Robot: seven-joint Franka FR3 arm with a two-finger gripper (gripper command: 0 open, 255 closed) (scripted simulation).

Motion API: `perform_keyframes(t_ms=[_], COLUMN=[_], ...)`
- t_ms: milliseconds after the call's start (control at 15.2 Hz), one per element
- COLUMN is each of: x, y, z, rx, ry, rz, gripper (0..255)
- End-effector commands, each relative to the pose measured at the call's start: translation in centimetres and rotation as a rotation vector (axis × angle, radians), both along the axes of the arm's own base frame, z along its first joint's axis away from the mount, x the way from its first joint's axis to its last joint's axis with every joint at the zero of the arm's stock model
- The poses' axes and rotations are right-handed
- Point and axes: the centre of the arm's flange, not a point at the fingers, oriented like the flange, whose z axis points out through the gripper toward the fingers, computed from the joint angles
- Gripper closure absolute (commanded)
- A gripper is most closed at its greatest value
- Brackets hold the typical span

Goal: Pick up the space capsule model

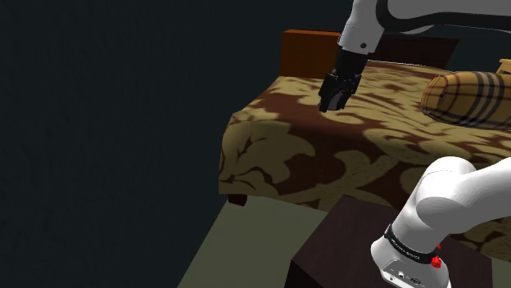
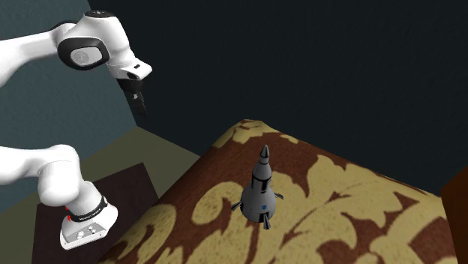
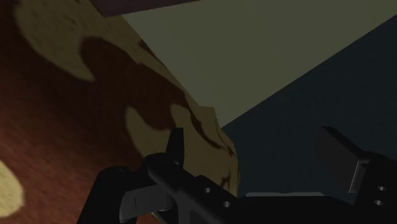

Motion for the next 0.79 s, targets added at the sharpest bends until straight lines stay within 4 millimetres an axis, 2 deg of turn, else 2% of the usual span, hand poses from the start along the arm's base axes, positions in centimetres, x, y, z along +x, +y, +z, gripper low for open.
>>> perform_keyframes(t_ms=[0,726], x=[0.0,2.3], y=[0.0,-13.1], z=[0.0,-1.7], rx=[0.0,-0.025], ry=[0.0,-0.191], rz=[0.0,0.007], gripper=[0,0])
